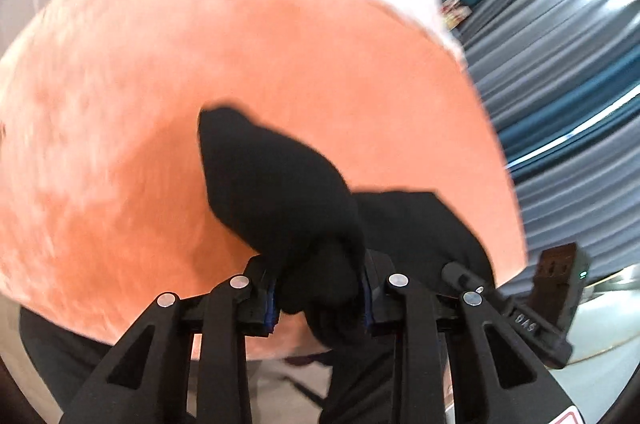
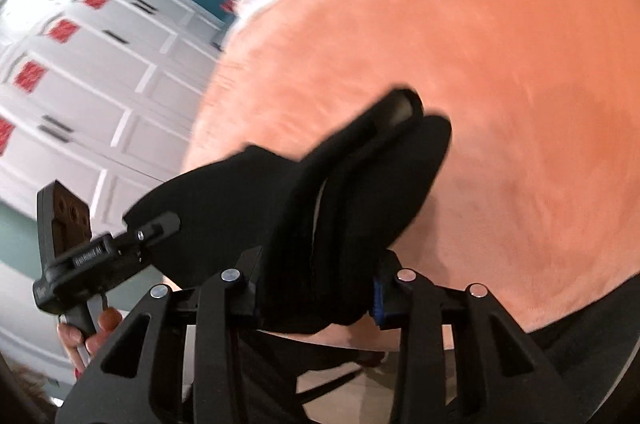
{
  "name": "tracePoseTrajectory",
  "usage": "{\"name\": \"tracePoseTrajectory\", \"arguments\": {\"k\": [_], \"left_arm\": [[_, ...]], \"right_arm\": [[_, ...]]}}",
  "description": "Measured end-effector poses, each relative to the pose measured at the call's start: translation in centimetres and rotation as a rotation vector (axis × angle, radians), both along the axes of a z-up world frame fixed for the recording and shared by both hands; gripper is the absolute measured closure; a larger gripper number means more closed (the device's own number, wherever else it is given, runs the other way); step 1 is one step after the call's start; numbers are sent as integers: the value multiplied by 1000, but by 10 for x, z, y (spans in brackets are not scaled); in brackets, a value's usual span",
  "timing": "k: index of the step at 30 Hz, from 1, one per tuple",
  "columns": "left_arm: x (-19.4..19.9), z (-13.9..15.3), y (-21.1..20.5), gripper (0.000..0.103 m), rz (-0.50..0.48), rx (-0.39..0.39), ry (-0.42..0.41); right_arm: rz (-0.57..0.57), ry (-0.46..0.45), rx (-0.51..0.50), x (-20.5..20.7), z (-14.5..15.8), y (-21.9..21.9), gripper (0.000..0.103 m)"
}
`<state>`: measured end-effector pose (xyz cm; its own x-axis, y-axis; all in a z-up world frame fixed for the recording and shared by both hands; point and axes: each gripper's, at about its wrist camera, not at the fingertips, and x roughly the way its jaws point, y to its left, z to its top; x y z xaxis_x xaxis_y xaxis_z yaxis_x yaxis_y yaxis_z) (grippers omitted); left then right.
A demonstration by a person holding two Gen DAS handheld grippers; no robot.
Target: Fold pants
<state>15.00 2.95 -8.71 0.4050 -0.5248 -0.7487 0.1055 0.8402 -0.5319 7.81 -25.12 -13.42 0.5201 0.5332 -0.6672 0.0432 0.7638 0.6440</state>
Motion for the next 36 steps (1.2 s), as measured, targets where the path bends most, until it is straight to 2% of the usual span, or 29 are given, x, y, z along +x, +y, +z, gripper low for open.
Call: {"name": "tracePoseTrajectory", "arguments": {"k": [4,6,9,11,14,16,18,21,24,27,28,32,33,35,36], "left_arm": [[10,58,5,78,8,-37,-132],[16,83,10,78,8,-47,-200],[39,122,5,78,7,-34,-335],[57,134,2,77,12,-15,-393],[111,142,-5,77,30,33,-473],[149,137,-10,77,37,57,-493],[192,128,-18,77,46,85,-513],[238,107,-18,77,53,118,-520],[293,66,-25,76,68,149,-482],[352,-1,-28,76,83,186,-408],[358,-22,-30,75,79,202,-383],[388,-120,-36,74,50,248,-232],[386,-138,-36,71,41,253,-214],[371,-163,-34,61,54,270,-228],[366,-173,-30,53,56,264,-215]], "right_arm": [[9,-139,1,5,61,-2,68],[16,-232,-20,18,95,-3,68],[22,-338,-38,44,130,-4,68],[18,-405,-55,72,148,-6,68],[1,-479,-77,128,161,-8,67],[-9,-518,-109,175,163,-9,67],[-19,-527,-122,204,159,-14,67],[-41,-511,-127,276,134,-19,67],[-55,-466,-119,335,92,-30,67],[-70,-396,-112,378,36,-35,66],[-76,-358,-106,394,9,-37,66],[-83,-208,-108,423,-79,-37,66],[-80,-159,-104,426,-108,-38,63],[-91,-143,-114,415,-137,-39,54],[-103,-141,-106,408,-151,-42,45]]}}
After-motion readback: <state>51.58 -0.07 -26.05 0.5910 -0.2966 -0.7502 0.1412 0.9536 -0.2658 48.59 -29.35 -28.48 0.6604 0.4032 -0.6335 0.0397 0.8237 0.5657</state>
